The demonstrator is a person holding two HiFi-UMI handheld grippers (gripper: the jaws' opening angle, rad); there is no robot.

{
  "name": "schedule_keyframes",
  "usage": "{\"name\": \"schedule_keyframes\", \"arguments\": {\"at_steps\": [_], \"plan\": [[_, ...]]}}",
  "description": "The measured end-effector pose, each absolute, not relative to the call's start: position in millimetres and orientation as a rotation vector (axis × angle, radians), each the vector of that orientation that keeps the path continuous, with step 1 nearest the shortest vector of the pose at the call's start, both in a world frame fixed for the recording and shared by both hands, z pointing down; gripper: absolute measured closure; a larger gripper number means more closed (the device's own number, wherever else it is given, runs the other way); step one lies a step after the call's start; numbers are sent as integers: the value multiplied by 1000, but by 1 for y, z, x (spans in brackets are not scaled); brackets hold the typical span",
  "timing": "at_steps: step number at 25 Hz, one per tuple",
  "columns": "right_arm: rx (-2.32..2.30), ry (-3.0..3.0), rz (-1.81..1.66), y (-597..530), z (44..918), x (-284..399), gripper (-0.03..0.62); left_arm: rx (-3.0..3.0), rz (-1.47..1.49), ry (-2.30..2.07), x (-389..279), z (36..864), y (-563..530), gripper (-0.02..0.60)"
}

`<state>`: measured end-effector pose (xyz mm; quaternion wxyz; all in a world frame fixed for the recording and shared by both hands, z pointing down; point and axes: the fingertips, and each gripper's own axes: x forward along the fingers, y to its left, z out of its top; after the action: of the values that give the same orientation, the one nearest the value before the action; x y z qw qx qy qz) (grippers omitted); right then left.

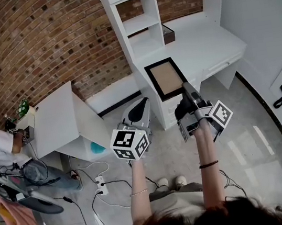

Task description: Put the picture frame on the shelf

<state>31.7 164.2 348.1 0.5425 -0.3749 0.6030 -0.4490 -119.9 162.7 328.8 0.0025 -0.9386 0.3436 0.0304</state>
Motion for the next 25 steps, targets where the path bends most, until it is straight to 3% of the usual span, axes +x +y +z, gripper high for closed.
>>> {"name": "schedule_keyframes", "arguments": {"at_steps": [25], "plan": [[-875,1443,-1083,146,348,44,519,-2936,140,1120,-113,330,145,571]]}}
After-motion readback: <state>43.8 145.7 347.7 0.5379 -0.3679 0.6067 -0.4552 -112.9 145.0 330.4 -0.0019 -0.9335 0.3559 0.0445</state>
